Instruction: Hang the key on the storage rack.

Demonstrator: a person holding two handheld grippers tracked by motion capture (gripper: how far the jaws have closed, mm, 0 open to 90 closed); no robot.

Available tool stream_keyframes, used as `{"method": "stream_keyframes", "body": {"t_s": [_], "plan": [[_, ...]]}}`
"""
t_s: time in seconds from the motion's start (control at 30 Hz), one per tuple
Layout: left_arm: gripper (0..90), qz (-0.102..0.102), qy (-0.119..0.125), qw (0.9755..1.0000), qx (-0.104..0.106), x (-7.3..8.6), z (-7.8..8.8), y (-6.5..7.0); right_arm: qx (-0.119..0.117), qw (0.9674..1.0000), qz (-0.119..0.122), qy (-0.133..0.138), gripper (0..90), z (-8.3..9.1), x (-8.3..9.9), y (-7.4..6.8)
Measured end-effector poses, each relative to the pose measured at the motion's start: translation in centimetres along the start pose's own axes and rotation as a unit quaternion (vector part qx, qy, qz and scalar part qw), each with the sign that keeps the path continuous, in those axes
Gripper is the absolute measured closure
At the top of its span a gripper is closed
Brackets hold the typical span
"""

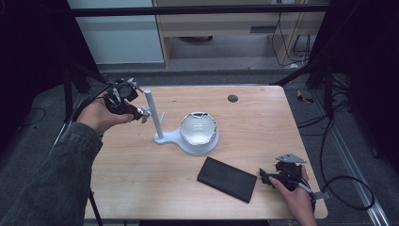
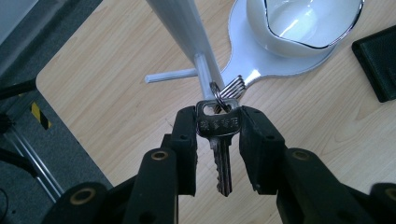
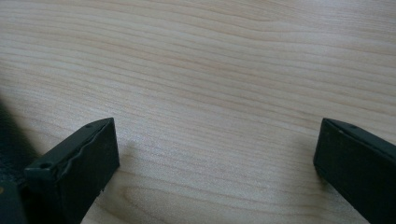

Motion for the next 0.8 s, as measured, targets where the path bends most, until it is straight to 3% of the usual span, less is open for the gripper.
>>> {"method": "stream_keyframes", "body": {"t_s": [0.3, 0.8], "plan": [[67.7, 0.020, 0.008, 0.9998, 0.001, 0.26, -0.10, -0.58, 0.000, 1.0000, 0.000, 0.000, 0.5, 0.00, 0.00, 0.00], [67.7, 0.014, 0.000, 0.9998, -0.012, -0.54, 0.18, -0.89, 0.000, 1.0000, 0.000, 0.000, 0.4, 0.00, 0.00, 0.01]]}}
Point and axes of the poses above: each handheld gripper's, and its own axes: z roughly backward along the jaws, x roughly out of its underside, y roughly to its right, the point moved 10 cm from there along -z, roughly forward along the jaws, and after that the axes turned 5 degrees about -y, right-handed, at the moved point
